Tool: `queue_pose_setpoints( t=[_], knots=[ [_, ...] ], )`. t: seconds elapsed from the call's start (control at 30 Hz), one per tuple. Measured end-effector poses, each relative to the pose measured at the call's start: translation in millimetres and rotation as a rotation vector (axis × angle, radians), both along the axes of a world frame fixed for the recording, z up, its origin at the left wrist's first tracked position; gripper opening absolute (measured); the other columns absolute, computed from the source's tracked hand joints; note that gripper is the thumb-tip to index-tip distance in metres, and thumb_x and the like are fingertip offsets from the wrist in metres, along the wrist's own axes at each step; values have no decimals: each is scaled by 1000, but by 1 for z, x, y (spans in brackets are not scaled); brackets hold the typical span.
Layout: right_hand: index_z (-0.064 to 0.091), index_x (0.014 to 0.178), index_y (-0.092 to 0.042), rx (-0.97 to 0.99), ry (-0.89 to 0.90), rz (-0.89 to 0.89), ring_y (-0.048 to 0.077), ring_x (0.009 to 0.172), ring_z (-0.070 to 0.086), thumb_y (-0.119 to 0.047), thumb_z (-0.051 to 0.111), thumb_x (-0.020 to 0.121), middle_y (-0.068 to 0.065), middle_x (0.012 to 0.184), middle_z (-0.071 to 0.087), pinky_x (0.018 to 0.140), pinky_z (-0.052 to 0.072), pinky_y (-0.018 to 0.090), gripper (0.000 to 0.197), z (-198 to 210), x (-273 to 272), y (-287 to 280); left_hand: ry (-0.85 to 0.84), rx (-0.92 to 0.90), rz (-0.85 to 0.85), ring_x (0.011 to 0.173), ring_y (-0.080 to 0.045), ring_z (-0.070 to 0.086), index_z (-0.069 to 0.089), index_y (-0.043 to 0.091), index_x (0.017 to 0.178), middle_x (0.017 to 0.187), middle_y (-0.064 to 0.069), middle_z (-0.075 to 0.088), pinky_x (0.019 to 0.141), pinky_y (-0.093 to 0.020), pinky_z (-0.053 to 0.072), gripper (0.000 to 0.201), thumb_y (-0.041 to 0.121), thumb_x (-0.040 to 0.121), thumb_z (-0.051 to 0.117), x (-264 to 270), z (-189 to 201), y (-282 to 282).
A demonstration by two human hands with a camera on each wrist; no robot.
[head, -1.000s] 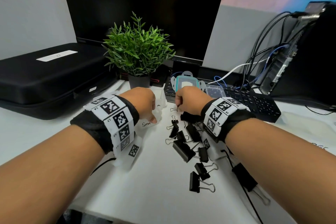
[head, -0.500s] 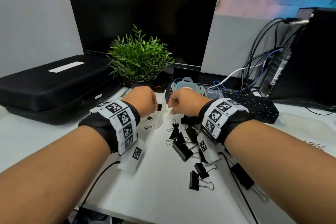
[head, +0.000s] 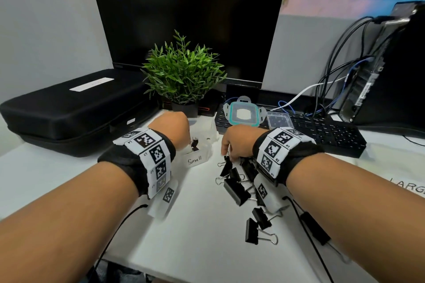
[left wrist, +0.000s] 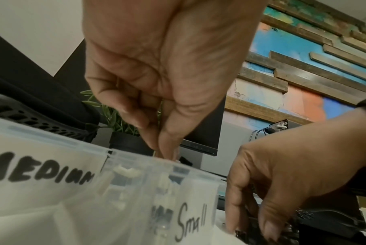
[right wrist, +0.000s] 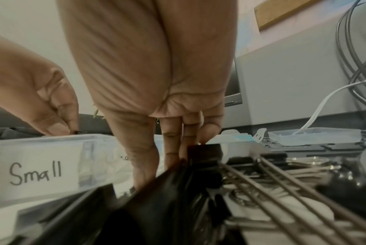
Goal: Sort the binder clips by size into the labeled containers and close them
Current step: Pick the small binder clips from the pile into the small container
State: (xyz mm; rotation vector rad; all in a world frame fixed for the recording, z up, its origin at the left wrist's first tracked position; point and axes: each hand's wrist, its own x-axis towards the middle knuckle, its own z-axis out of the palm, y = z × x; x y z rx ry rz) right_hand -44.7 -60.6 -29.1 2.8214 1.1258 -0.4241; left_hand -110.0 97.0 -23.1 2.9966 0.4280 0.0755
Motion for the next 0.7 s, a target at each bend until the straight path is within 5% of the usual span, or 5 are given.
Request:
queue_pose_setpoints(
  t=[0.5,0.7],
  knots=[
    [70,98,-11,-63,10,21,14,79,55,-14,70,82,-2,88,61,54,38,16,16,-4,1,10,-48,-128,-78,95,-17,58,70,17,100,99,1,66,72,-24,42,18,19,90,55,-10,0,8],
    [70,99,-7,-75,-43,34,21,86,60,-14,63,84,5,96,66,67,47,27,17,-5,-3,10,5,-163,-134,86,-15,60,71,15,92,90,2,68,68,-24,42,18,30,86,65,-12,-2,-5]
  ],
)
